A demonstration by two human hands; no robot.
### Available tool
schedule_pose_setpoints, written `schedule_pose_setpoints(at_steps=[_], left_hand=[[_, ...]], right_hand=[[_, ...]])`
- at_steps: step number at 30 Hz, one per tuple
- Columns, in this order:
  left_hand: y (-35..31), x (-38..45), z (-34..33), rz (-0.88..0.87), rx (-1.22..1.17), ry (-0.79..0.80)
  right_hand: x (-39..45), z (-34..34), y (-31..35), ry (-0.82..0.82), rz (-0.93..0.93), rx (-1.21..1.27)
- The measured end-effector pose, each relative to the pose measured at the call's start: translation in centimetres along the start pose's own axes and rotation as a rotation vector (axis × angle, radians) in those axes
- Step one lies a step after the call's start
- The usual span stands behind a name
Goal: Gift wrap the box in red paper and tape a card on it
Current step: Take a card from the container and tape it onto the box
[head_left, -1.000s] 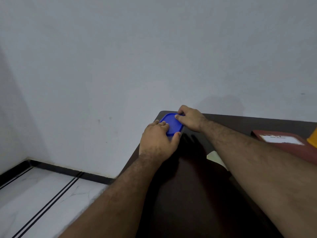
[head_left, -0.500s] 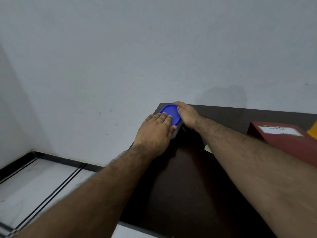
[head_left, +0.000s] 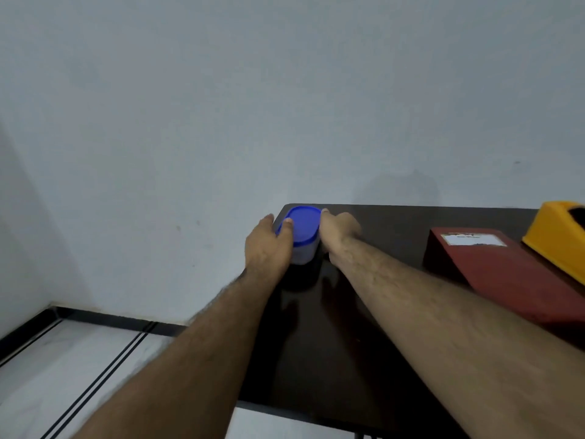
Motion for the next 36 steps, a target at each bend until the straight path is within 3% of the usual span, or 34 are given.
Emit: schedule_pose_setpoints(at_steps=[4,9,21,25,30,36], left_hand=[[0.9,1.9,0.3,0.134,-0.016,0.009],[1.1,4.5,0.2,0.209,0.070,0.036],[2.4,11.3,-2.1,0.292,-0.073,0.006],[1.4,9.9,-2.3,0.220,-0.119,0.020],[-2.8,6.3,-1.7,0.075,-0.141,-0.049],[-10.3,0.4,-5.1,-0.141,-0.090,0.023]], right_hand=[[-0.6,-0.7,-1.3,0.047,-0.058,0.239],[0.6,-0.9,-1.0,-0.008,-0.033,0.126],[6.7,-3.0,1.0,0.099,-0.079,0.068],[5.1,-3.1,1.2,0.125,-0.043,0.063],[1.9,2.9,4.2,0.095,0.068,-0.252],[-3.3,13.0,6.6,0.004,0.205,-0.651]])
Point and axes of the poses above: each hand's wrist, its own x-axis towards the middle knuckle, its own z-axis out of the back of the hand, y = z × x, the point moved 8 cm from there along x, towards the middle knuckle, and after that the axes turned 11 degrees about y, right-handed, at the moved point
